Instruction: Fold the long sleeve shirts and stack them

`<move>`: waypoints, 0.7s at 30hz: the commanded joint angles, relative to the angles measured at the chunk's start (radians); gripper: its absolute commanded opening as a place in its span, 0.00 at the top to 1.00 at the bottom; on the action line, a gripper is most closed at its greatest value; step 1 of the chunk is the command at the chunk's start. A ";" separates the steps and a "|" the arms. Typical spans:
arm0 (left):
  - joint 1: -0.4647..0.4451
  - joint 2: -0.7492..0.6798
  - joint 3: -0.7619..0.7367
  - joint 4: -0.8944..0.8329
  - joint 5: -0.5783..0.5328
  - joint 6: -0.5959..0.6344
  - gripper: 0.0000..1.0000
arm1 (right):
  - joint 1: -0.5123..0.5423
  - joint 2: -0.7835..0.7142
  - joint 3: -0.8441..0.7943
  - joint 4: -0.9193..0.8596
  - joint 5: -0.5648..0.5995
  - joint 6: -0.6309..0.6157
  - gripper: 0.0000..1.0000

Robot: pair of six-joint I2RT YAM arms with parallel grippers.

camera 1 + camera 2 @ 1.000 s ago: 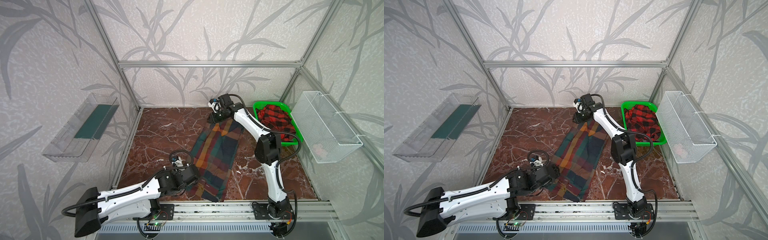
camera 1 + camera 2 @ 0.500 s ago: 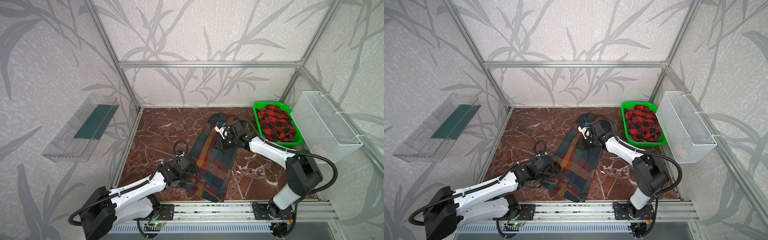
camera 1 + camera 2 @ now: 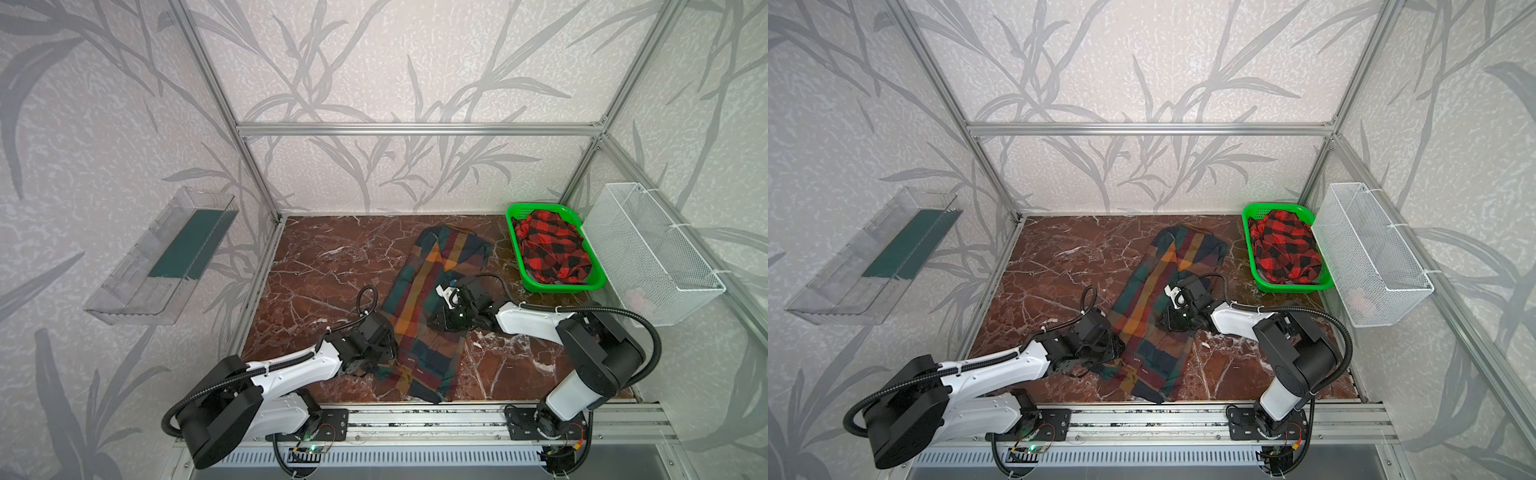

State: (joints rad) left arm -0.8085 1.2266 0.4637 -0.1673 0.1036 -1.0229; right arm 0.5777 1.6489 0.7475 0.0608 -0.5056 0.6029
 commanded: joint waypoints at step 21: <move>-0.280 -0.178 -0.022 -0.053 -0.084 -0.159 0.42 | -0.133 0.121 0.301 -0.284 0.134 -0.286 0.65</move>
State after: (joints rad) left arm -1.0698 1.1076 0.4416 -0.1631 0.0795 -1.1553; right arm 0.4377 1.8412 1.0435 -0.1478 -0.4221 0.3660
